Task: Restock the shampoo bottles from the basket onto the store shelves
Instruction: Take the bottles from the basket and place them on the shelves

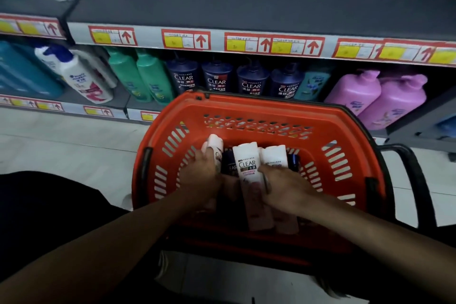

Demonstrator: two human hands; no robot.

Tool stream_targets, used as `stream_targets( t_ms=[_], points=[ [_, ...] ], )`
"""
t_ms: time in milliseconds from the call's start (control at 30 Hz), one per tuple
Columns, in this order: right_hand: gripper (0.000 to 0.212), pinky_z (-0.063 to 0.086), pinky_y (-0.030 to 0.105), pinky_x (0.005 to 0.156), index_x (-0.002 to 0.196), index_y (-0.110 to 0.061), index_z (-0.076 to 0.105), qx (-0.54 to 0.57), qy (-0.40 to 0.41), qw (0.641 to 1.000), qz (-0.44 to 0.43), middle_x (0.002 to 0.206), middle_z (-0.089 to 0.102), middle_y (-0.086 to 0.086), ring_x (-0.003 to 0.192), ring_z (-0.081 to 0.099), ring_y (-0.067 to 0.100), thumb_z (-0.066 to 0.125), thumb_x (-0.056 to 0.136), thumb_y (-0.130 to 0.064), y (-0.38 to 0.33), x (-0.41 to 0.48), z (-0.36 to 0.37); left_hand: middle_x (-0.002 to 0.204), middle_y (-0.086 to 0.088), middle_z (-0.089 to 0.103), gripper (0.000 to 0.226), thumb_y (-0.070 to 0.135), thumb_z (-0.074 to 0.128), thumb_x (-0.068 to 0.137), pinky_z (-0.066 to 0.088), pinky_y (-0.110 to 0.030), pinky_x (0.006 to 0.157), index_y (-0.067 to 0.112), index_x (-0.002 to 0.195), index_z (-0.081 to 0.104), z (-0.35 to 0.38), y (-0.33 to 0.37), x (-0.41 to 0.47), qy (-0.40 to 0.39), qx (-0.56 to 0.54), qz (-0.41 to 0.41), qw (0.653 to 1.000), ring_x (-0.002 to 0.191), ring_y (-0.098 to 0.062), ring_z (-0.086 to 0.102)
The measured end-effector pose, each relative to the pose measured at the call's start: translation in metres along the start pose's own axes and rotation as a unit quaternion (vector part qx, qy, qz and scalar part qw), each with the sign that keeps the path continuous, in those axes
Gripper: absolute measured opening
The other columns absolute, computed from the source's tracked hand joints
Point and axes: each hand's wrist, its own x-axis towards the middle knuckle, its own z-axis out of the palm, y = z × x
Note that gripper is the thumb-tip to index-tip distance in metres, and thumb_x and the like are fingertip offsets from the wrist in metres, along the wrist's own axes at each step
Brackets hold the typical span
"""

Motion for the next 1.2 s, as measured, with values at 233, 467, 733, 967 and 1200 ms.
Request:
stream_targets(
  t_ms=[233, 467, 733, 967, 1200],
  points=[
    [0.053, 0.051, 0.037, 0.095, 0.137, -0.023, 0.05, 0.008, 0.013, 1.0, -0.005, 0.129, 0.063, 0.01, 0.121, 0.059, 0.03, 0.062, 0.089, -0.041, -0.008, -0.001, -0.003, 0.122, -0.006, 0.066, 0.07, 0.063, 0.066, 0.083, 0.049, -0.029, 0.081, 0.015, 0.132, 0.05, 0.005, -0.018, 0.002, -0.105, -0.112, -0.051, 0.987, 0.108, -0.024, 0.066],
    [0.052, 0.053, 0.034, 0.091, 0.14, -0.023, 0.049, 0.037, 0.024, 0.999, -0.007, 0.129, 0.064, 0.008, 0.117, 0.062, 0.027, 0.063, 0.092, -0.039, -0.014, -0.015, -0.014, 0.101, 0.0, 0.068, 0.059, 0.053, 0.086, 0.069, 0.051, -0.027, 0.069, 0.019, 0.113, 0.067, -0.015, -0.025, 0.005, -0.152, -0.232, -0.151, 0.949, 0.085, -0.02, 0.065],
    [0.069, 0.052, 0.032, 0.094, 0.148, -0.024, 0.046, 0.079, 0.035, 0.996, -0.016, 0.132, 0.065, 0.003, 0.117, 0.063, 0.021, 0.076, 0.087, -0.036, -0.018, -0.027, -0.028, 0.104, -0.001, 0.079, 0.065, 0.036, 0.098, 0.049, 0.061, -0.036, 0.086, 0.018, 0.109, 0.079, -0.027, -0.025, -0.011, -0.177, -0.436, -0.177, 0.864, 0.092, -0.02, 0.075],
    [0.066, 0.049, 0.024, 0.086, 0.15, -0.025, 0.044, 0.171, 0.043, 0.984, -0.026, 0.129, 0.065, -0.001, 0.103, 0.063, 0.012, 0.072, 0.091, -0.032, -0.027, -0.029, -0.036, 0.099, -0.008, 0.08, 0.032, 0.003, 0.082, 0.08, 0.057, -0.021, 0.057, 0.012, 0.11, 0.076, -0.075, -0.016, -0.032, -0.193, -0.603, -0.111, 0.766, 0.076, -0.015, 0.078],
    [0.063, 0.058, 0.031, 0.082, 0.139, -0.028, 0.05, 0.369, 0.058, 0.927, -0.023, 0.102, 0.067, -0.007, 0.095, 0.068, 0.011, 0.079, 0.084, -0.021, -0.05, -0.021, -0.043, 0.112, -0.009, 0.078, 0.041, 0.009, 0.084, 0.08, 0.057, -0.042, 0.096, 0.016, 0.119, 0.073, -0.088, 0.008, -0.048, -0.19, -0.645, -0.034, 0.74, 0.105, -0.029, 0.075]
  ],
)
